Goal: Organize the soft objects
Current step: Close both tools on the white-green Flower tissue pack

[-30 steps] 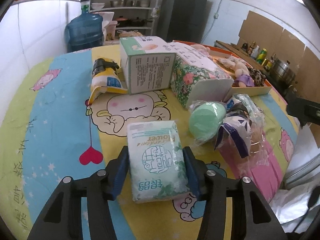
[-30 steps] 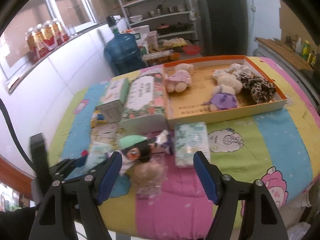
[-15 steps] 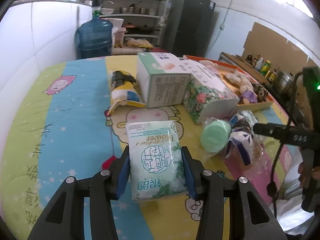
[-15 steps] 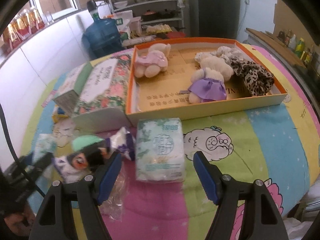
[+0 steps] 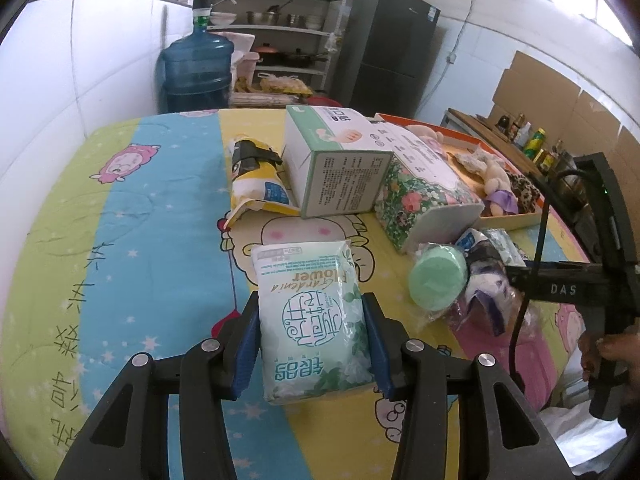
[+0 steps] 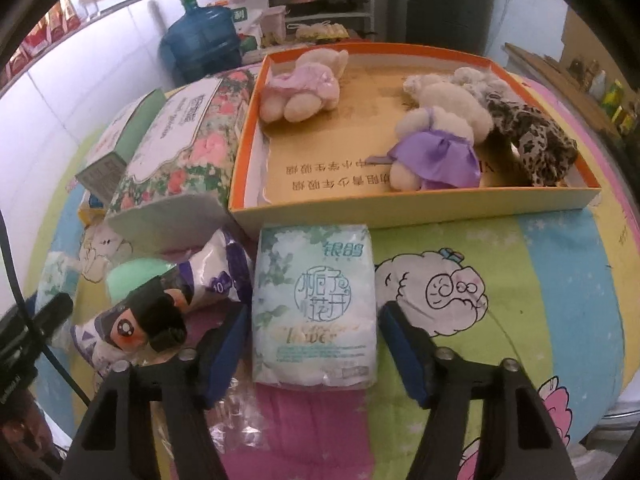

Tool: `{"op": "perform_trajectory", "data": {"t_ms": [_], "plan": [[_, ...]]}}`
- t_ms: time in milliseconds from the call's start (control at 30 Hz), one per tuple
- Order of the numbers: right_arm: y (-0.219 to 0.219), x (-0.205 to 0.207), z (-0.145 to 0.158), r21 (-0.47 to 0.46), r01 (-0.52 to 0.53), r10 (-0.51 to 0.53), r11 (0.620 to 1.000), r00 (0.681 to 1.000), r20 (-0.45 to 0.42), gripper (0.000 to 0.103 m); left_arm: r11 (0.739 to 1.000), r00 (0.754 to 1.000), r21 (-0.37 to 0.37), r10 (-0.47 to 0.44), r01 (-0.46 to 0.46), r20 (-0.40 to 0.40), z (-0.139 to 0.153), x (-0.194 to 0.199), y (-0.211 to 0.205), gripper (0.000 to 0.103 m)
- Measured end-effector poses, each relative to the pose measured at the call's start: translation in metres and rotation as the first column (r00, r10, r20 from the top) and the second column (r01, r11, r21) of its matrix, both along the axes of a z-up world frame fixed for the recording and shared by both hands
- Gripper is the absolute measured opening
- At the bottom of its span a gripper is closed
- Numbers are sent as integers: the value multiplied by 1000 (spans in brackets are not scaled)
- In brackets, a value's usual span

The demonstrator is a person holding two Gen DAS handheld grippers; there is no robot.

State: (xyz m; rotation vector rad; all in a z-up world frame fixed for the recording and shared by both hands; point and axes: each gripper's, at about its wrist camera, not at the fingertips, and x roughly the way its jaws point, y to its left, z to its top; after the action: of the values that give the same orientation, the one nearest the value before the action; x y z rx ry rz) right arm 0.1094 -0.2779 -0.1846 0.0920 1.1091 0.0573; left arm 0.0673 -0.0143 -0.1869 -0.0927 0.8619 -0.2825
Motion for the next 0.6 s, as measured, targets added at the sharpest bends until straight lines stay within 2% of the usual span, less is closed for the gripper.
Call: {"op": "perform_trajectory", "data": {"t_ms": [33, 133, 600], "plan": [[-1, 0, 1, -8, 7, -7, 1000, 1000, -1, 50, 1000, 1000, -1, 3, -3, 0, 0, 0, 1, 49], [-6, 0, 2, 17, 18, -18, 1000, 1000, -4, 47, 1000, 1000, -5, 9, -9, 0, 1, -1, 3, 49], [-3, -27, 39, 42, 40, -44, 998, 994, 100, 46, 1000, 999, -15, -14, 15, 45, 17, -7, 4, 49]]}}
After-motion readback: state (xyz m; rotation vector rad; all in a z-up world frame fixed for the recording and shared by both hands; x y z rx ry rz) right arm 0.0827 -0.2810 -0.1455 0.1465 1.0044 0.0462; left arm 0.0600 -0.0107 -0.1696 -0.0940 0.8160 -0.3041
